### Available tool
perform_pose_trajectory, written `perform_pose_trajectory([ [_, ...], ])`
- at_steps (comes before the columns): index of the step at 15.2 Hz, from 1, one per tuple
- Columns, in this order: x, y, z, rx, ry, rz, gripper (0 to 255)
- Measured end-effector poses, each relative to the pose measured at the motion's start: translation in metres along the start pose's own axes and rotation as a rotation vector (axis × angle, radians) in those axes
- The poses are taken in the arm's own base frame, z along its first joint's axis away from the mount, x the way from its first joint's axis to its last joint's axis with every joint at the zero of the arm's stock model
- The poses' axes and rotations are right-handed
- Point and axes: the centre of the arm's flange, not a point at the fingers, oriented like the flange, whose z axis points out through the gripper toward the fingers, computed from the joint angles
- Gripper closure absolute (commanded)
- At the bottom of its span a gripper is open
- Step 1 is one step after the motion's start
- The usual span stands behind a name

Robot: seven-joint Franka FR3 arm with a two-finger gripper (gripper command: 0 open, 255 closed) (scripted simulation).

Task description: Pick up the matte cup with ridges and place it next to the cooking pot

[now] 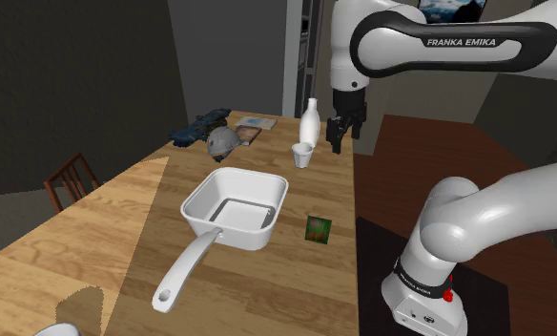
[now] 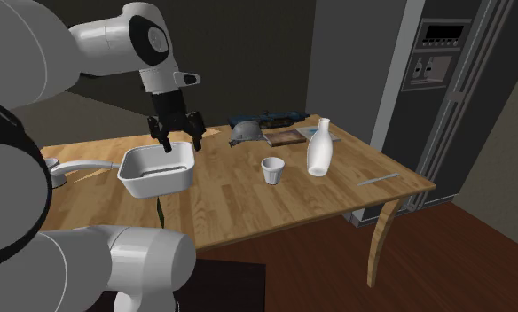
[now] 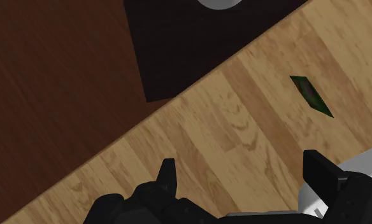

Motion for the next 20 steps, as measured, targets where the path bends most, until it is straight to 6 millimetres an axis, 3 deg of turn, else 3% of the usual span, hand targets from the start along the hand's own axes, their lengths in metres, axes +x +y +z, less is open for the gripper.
perform_pose_trajectory([
  [2, 0.004, 0.003, 0.003, 0.0, 0.003, -0.001, 0],
  [7, 0.042, 0.024, 0.037, 0.005, 0.038, -0.016, 0],
  [20, 0.16, 0.088, 0.121, 0.02, 0.146, -0.059, 0],
])
